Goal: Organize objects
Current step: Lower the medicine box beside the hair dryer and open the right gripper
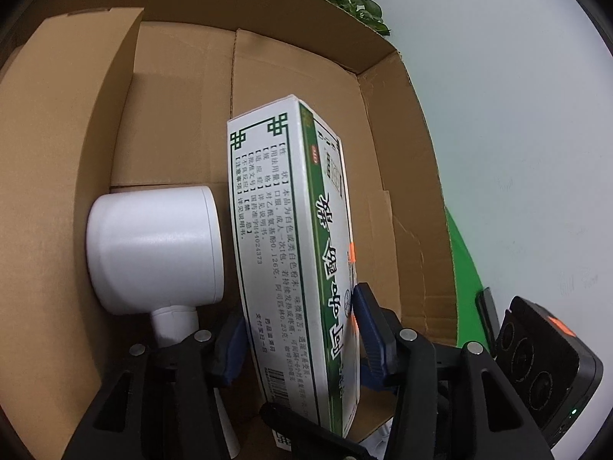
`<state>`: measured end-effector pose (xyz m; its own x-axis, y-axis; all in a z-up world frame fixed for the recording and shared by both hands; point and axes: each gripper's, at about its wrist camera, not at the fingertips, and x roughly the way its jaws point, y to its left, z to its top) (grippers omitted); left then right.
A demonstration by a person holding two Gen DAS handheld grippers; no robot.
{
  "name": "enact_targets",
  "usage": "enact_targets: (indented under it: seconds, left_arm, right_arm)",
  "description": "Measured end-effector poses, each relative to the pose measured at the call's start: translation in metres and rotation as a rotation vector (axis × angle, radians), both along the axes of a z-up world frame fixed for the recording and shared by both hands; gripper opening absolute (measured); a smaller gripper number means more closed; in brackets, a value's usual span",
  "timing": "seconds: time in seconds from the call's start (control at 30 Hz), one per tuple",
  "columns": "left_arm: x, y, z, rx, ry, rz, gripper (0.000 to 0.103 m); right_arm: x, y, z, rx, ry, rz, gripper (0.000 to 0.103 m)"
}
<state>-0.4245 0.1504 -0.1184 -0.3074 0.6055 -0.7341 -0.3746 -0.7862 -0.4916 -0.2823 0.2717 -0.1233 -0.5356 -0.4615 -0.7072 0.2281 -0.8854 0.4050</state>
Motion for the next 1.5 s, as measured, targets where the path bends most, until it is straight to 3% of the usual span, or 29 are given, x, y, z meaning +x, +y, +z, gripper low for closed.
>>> enact_targets:
  seconds: [0.3,0.5,0.53,0.97,1.17,1.3,1.37,1.4,1.47,1.5]
  left_arm:
    - [0.009,-0.003,0.012,-0.116,0.018,0.001,0.049]
    - [0.017,-0.01,0.017,-0.151,0.027,0.001,0.05]
    - [0.039,-0.018,0.018,-0.152,0.034,0.002,0.05]
    - [0.074,-0.052,0.028,-0.135,0.064,0.055,0.05]
    - [0.072,-0.062,0.027,-0.088,0.054,0.08,0.05]
    - [0.085,-0.074,0.037,-0.105,0.117,0.124,0.05]
    - [0.098,-0.079,0.054,-0.133,0.224,0.172,0.054]
    - [0.105,-0.081,0.059,-0.141,0.267,0.19,0.058]
    - [0.121,-0.085,0.075,-0.145,0.384,0.238,0.08]
    - [0.128,-0.084,0.082,-0.149,0.438,0.26,0.085]
  right_arm:
    - [0.009,0.0,-0.002,0.042,-0.016,-0.011,0.059]
    - [0.014,0.0,-0.005,0.083,-0.039,-0.016,0.059]
    - [0.015,0.0,-0.005,0.09,-0.045,-0.016,0.06]
    - [0.019,-0.005,-0.013,0.232,-0.064,-0.018,0.063]
    - [0.029,-0.006,-0.016,0.263,-0.06,-0.01,0.078]
    - [0.046,0.002,-0.006,0.301,0.01,-0.049,0.083]
    - [0.055,0.007,0.004,0.309,0.059,-0.076,0.09]
    - [0.061,0.009,0.009,0.32,0.089,-0.087,0.102]
    - [0.075,0.012,0.021,0.348,0.159,-0.104,0.102]
    - [0.073,0.006,0.026,0.37,0.186,-0.112,0.102]
